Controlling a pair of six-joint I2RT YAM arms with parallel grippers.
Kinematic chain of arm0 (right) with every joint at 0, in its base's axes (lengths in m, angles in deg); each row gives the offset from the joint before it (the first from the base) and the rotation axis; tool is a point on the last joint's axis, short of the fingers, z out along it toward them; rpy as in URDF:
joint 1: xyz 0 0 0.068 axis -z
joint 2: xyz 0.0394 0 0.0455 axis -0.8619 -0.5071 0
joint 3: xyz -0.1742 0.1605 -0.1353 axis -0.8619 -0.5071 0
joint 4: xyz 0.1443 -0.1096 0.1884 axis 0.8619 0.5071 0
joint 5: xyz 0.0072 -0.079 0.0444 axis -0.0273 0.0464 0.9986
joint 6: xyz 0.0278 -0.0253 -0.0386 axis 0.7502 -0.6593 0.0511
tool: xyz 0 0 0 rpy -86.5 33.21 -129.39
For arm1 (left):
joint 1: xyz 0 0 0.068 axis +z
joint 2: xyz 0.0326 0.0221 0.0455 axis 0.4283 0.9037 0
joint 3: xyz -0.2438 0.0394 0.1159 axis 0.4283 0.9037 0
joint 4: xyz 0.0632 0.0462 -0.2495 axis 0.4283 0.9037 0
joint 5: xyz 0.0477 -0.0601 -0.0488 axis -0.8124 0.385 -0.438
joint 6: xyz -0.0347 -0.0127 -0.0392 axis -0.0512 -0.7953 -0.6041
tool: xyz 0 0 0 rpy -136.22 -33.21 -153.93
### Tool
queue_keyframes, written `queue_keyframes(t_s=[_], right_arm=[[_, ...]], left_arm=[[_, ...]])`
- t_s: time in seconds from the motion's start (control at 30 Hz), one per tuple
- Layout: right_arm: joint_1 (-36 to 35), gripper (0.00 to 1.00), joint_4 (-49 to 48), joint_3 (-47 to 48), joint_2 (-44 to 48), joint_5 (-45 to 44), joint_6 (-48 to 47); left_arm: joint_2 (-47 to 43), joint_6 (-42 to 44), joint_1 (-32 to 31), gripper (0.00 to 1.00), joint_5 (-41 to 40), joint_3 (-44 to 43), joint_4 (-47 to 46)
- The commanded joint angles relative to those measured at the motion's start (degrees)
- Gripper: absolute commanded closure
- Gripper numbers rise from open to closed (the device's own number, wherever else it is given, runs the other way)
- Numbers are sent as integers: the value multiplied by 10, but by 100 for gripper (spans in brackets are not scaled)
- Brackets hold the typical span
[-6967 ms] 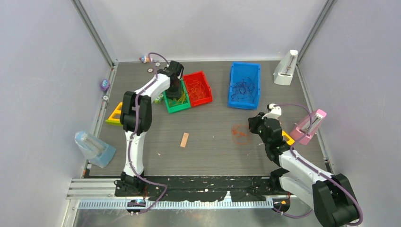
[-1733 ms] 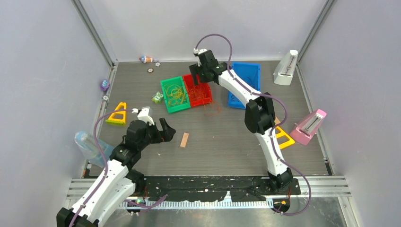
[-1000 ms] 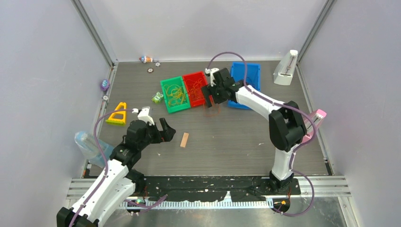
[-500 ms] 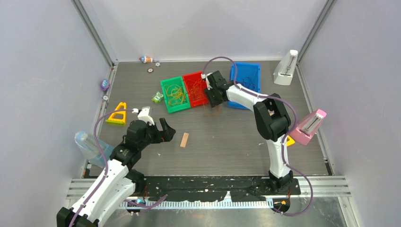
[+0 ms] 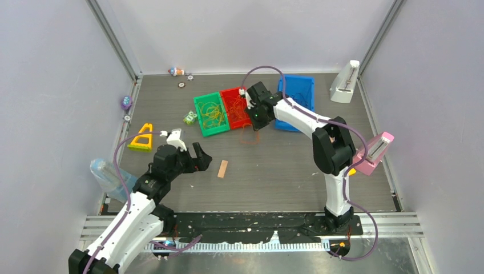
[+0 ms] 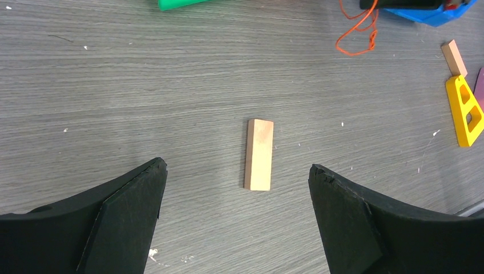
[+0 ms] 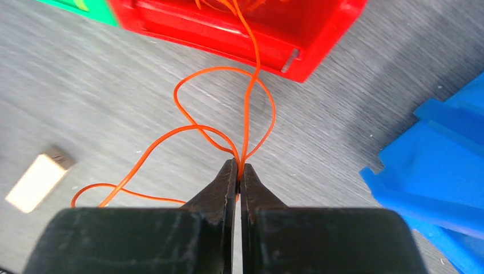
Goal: Untangle the cables
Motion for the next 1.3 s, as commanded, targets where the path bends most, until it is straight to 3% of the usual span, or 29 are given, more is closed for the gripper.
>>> queue_keyframes(t_s=[0.0,0.2,0.53,0.7,1.1,1.27], right_arm=[[-7,95,72,71,45,38,24],[-5,95,112,165,20,70,38],[18,95,107,424,-161,27,43],[18,95,27,432,-216,-88,2],[-22,94,-52,361,-258,-178,-149],[-30,75,-52,334,-205,-168,-134]], left_arm=[[1,11,-1,5,9,-21,-25],[-6,9,-1,5,6,-16,-24],[-7,13,-1,5,3,-18,-16],[-9,13,-1,5,2,-16,-12],[2,14,-1,5,-6,-22,-13],[10,14,-1,2,-9,-34,-6]])
